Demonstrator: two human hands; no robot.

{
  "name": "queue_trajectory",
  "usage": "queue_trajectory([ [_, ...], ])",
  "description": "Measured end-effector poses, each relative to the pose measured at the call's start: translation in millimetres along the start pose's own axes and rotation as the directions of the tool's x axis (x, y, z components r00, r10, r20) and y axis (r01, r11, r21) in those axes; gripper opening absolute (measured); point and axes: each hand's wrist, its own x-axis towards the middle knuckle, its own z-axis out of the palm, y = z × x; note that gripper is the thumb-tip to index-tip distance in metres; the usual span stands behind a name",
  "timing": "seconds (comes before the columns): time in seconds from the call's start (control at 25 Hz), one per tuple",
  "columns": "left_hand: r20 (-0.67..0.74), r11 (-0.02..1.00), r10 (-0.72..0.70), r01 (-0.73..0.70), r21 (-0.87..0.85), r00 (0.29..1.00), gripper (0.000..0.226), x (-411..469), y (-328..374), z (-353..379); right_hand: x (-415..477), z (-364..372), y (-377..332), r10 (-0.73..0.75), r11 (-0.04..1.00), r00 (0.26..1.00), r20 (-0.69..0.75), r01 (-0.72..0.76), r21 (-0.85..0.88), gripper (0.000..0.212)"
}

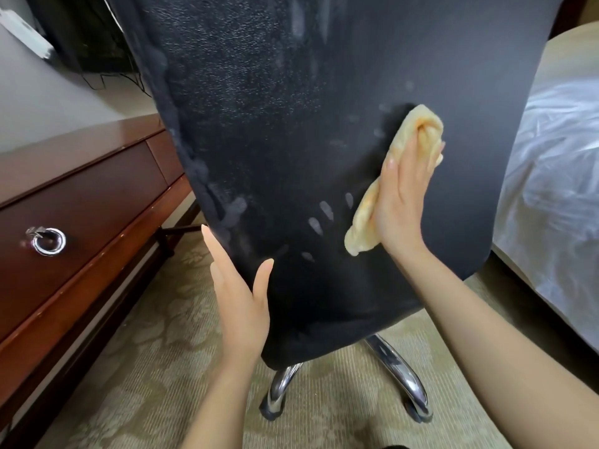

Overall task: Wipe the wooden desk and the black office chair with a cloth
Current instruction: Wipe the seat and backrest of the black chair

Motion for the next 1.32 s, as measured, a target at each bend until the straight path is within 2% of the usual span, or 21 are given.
queue_trajectory([
  [0.12, -0.001, 1.000, 0.021, -0.021, -0.006, 1.000, 0.093, -2.0, -0.1, -0.1, 6.6, 9.5, -27.0, -0.212, 0.976, 0.977, -0.016, 0.211, -0.056, 0.051],
  [0.2, 0.000, 0.999, 0.037, -0.037, -0.003, 0.999, 0.092, -1.7, -3.8, 0.1, 1.6, 18.2, -33.8, -0.424, 0.883, 0.900, 0.099, 0.435, -0.177, 0.041],
  [0.24, 0.001, 0.999, 0.034, -0.034, 0.004, 0.999, 0.092, -1.4, -5.9, -0.1, -3.8, 24.3, -35.6, -0.520, 0.789, 0.832, 0.192, 0.554, -0.266, 0.037],
  [0.32, 0.000, 1.000, 0.025, -0.025, 0.008, 1.000, 0.091, -1.0, -7.3, -1.2, -21.3, 34.2, -30.9, -0.642, 0.523, 0.660, 0.391, 0.750, -0.405, 0.036],
  [0.4, -0.003, 0.999, 0.036, -0.036, -0.009, 0.999, 0.091, -0.9, -5.8, -2.9, -46.1, 34.6, -10.5, -0.659, 0.294, 0.467, 0.590, 0.882, -0.369, 0.045],
  [0.48, -0.009, 0.998, 0.036, -0.037, -0.042, 0.999, 0.090, -0.7, -2.9, -3.8, -67.8, 21.6, 20.4, -0.608, 0.108, 0.249, 0.754, 0.967, -0.233, 0.062],
  [0.52, -0.016, 0.998, 0.026, -0.027, -0.054, 1.000, 0.091, -0.3, -1.6, -4.0, -71.7, 13.0, 33.7, -0.563, 0.034, 0.152, 0.812, 0.986, -0.161, 0.067],
  [0.6, -0.031, 0.998, 0.015, -0.016, -0.054, 0.999, 0.091, -0.8, 0.3, -4.9, -65.4, -2.0, 52.9, -0.500, -0.046, 0.006, 0.866, 0.998, -0.033, 0.060],
  [0.68, -0.024, 0.999, 0.001, -0.003, -0.051, 1.000, 0.091, -0.6, 2.2, -5.5, -47.7, -15.4, 62.1, -0.487, -0.056, -0.054, 0.872, 0.998, 0.030, 0.044],
  [0.72, -0.015, 0.999, -0.014, 0.013, -0.050, 1.000, 0.091, -0.1, 2.9, -5.6, -38.3, -22.0, 64.5, -0.492, -0.028, -0.047, 0.870, 0.999, 0.038, 0.041],
  [0.76, -0.010, 0.999, -0.025, 0.025, -0.046, 1.000, 0.091, 0.2, 3.0, -5.4, -30.3, -27.7, 65.4, -0.497, 0.015, -0.004, 0.868, 1.000, 0.013, 0.041],
  [0.8, -0.010, 0.999, -0.026, 0.026, -0.040, 1.000, 0.091, -0.2, 2.9, -4.9, -22.4, -32.7, 65.0, -0.508, 0.068, 0.079, 0.858, 0.996, -0.052, 0.042],
  [0.88, -0.017, 0.999, -0.027, 0.026, -0.036, 0.999, 0.091, -0.6, 2.9, -4.2, -3.8, -42.4, 58.5, -0.552, 0.214, 0.312, 0.773, 0.949, -0.231, 0.037],
  [0.96, -0.018, 0.999, -0.034, 0.033, -0.043, 0.999, 0.091, 0.1, 2.8, -4.1, 18.2, -49.2, 48.0, -0.593, 0.413, 0.538, 0.599, 0.842, -0.347, 0.027],
  [1.04, -0.006, 0.998, -0.038, 0.037, -0.050, 0.999, 0.091, 0.1, 3.0, -4.5, 39.4, -49.1, 35.2, -0.493, 0.716, 0.795, 0.353, 0.602, -0.353, 0.033],
  [1.08, -0.002, 0.998, -0.037, 0.037, -0.052, 0.999, 0.091, 0.1, 3.2, -4.7, 48.4, -45.4, 26.4, -0.372, 0.857, 0.905, 0.204, 0.420, -0.299, 0.039],
  [1.12, -0.004, 0.998, -0.033, 0.033, -0.051, 0.999, 0.091, 0.1, 3.1, -5.2, 55.0, -38.0, 15.9, -0.225, 0.950, 0.973, 0.052, 0.231, -0.208, 0.043],
  [1.16, -0.012, 0.998, -0.032, 0.031, -0.050, 0.999, 0.091, 0.2, 3.2, -5.3, 58.5, -28.4, 4.1, -0.081, 0.992, 0.993, -0.081, 0.072, -0.107, 0.045],
  [1.2, -0.016, 0.998, -0.032, 0.031, -0.047, 0.999, 0.090, 0.3, 3.4, -5.3, 59.6, -18.4, -6.6, 0.019, 0.999, 0.982, -0.189, -0.027, -0.041, 0.046],
  [1.24, -0.016, 0.999, -0.032, 0.031, -0.045, 0.999, 0.090, 0.9, 3.4, -5.1, 58.9, -9.4, -15.8, 0.056, 0.998, 0.961, -0.271, -0.062, -0.014, 0.046],
  [1.32, -0.018, 0.998, -0.034, 0.033, -0.044, 0.999, 0.090, 1.1, 2.6, -5.0, 52.7, 3.3, -23.8, -0.009, 1.000, 0.948, -0.318, 0.007, -0.009, 0.045],
])
